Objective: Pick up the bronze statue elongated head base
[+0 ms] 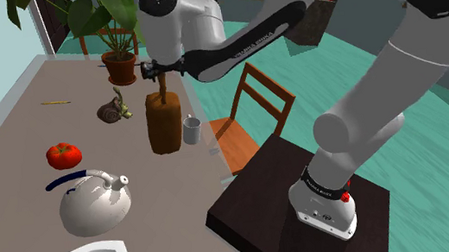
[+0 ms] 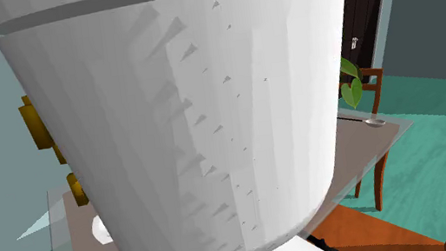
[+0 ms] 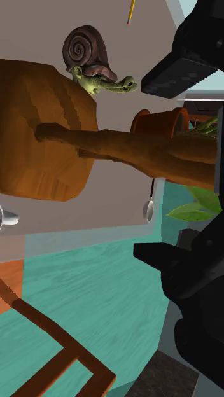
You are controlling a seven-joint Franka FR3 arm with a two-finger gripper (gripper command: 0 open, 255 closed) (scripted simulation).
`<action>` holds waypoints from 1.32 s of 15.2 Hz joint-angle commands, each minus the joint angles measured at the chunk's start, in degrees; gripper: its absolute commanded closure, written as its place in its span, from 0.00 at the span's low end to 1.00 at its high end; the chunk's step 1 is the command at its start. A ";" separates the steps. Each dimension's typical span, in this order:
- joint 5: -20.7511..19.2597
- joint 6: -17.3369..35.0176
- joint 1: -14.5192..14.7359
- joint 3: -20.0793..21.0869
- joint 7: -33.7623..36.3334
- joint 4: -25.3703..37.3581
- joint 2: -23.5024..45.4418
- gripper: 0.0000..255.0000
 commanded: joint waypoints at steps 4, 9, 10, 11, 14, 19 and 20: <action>-11.07 -4.32 0.07 1.74 10.10 3.90 7.94 0.00; -15.49 -4.53 0.80 1.32 14.15 3.39 11.25 0.00; -15.49 -4.52 0.80 1.31 14.16 3.38 11.25 0.00; -15.39 -4.45 0.78 1.33 14.15 3.24 11.09 1.00; -15.41 -4.39 0.74 1.30 14.11 3.25 11.09 1.00; -15.54 -4.53 0.81 1.30 14.20 3.38 11.29 1.00; -15.49 -4.53 0.80 1.31 14.15 3.39 11.25 1.00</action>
